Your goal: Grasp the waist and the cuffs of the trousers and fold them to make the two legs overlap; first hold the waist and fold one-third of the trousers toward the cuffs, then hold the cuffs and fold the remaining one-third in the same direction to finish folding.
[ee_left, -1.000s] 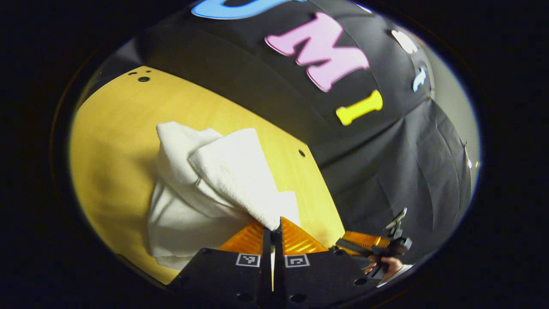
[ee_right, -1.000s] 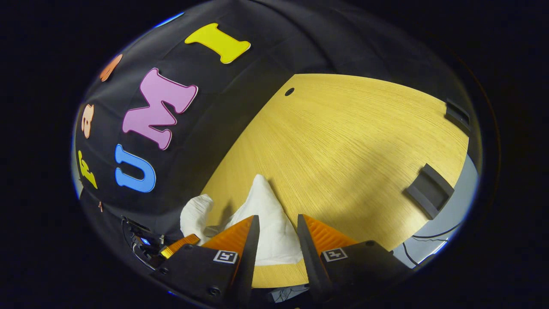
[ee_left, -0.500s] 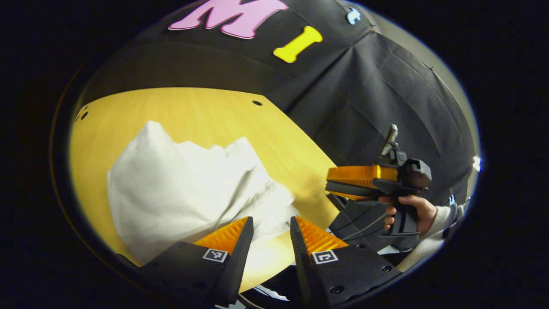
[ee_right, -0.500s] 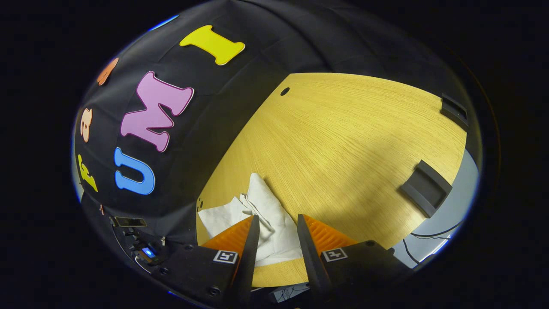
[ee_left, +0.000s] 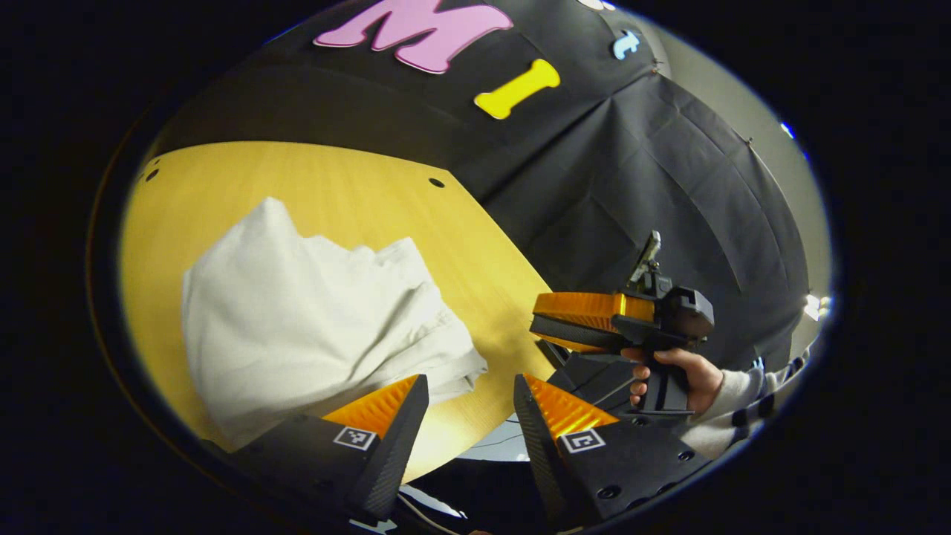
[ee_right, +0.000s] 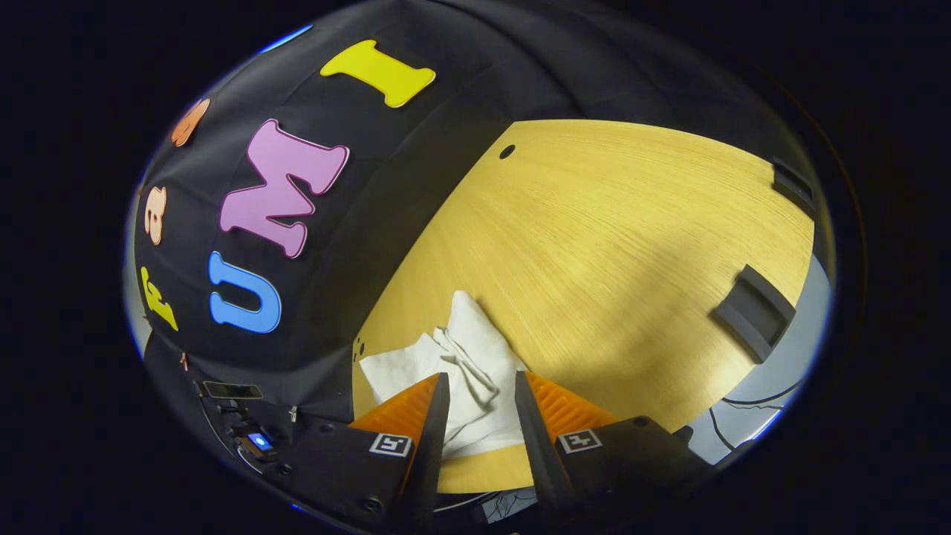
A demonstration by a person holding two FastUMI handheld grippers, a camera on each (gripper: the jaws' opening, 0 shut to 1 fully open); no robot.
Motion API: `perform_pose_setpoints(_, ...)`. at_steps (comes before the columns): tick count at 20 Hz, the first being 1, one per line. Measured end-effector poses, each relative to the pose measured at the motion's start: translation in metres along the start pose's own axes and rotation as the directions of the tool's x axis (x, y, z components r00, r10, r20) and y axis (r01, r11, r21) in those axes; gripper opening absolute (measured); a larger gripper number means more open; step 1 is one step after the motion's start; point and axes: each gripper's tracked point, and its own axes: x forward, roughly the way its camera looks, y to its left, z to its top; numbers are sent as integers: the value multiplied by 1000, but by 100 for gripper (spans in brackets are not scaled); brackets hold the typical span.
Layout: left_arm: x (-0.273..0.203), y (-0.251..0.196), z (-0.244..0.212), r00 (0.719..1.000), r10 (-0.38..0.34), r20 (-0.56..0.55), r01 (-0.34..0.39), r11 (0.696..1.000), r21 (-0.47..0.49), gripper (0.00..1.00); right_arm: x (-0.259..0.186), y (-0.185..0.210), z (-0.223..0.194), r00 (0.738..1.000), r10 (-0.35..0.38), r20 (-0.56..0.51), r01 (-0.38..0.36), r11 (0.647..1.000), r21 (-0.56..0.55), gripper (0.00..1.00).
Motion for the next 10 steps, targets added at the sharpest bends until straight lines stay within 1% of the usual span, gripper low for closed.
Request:
perform_pose_setpoints(3,-28,17,21,994,71,78,-67,996,-56,75,-2,25,-4,999,37,-13,-38,998,-53,56)
perform_pose_setpoints(5,-57,30,38,984,116,134,-105,991,-87,75,-5,48,-5,997,73,-15,-74,992,-101,57)
perform_pose_setpoints(8,-89,49,64,958,189,214,-165,979,-124,75,-9,83,-6,993,119,-23,-121,972,-204,56)
perform_pose_setpoints(10,-110,64,80,937,237,257,-205,968,-147,75,-14,108,-7,988,149,-36,-153,957,-246,56)
